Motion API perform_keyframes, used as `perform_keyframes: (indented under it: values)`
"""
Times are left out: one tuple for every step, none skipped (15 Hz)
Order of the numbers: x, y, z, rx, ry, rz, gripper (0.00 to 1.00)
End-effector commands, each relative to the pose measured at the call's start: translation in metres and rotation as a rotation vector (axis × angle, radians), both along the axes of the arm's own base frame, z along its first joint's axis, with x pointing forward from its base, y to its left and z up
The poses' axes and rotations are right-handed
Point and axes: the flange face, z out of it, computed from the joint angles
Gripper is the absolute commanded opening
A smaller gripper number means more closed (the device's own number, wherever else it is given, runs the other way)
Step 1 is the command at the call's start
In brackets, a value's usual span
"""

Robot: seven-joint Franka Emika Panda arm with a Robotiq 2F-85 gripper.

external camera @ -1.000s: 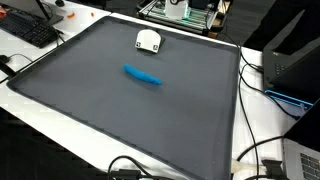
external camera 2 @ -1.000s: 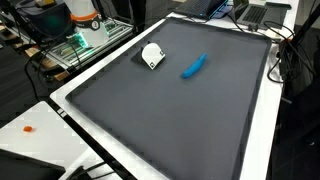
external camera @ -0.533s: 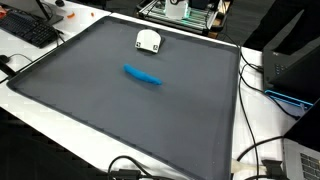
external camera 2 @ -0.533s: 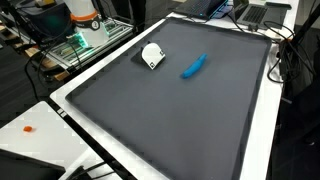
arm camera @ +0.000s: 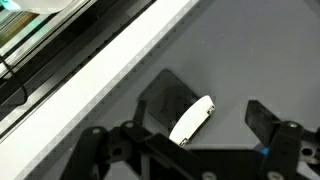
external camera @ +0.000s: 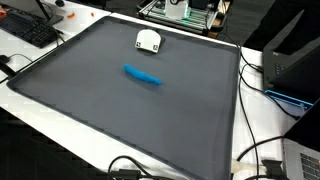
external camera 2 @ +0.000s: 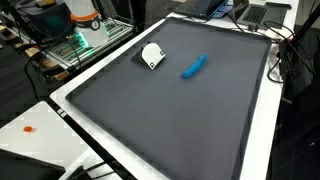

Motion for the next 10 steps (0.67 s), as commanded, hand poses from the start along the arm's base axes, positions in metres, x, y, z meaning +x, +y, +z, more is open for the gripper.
perform_keyframes:
  values:
    - [-0.006,0.020,-0.030,0.002,-0.031,-0.201,1.00]
    - [-0.006,0.024,-0.038,-0.003,-0.042,-0.255,1.00]
    - [-0.005,0.029,-0.047,-0.015,-0.054,-0.307,1.00]
    - [-0.005,0.032,-0.055,-0.030,-0.067,-0.352,1.00]
    - [-0.005,0.036,-0.063,-0.043,-0.069,-0.382,1.00]
    - [-0.004,0.039,-0.073,-0.063,-0.071,-0.408,1.00]
    - [-0.004,0.042,-0.081,-0.075,-0.075,-0.434,1.00]
    - [-0.003,0.045,-0.089,-0.089,-0.078,-0.454,1.00]
    - [-0.003,0.047,-0.097,-0.100,-0.080,-0.469,1.00]
    - [0.006,0.050,-0.101,-0.109,-0.077,-0.479,1.00]
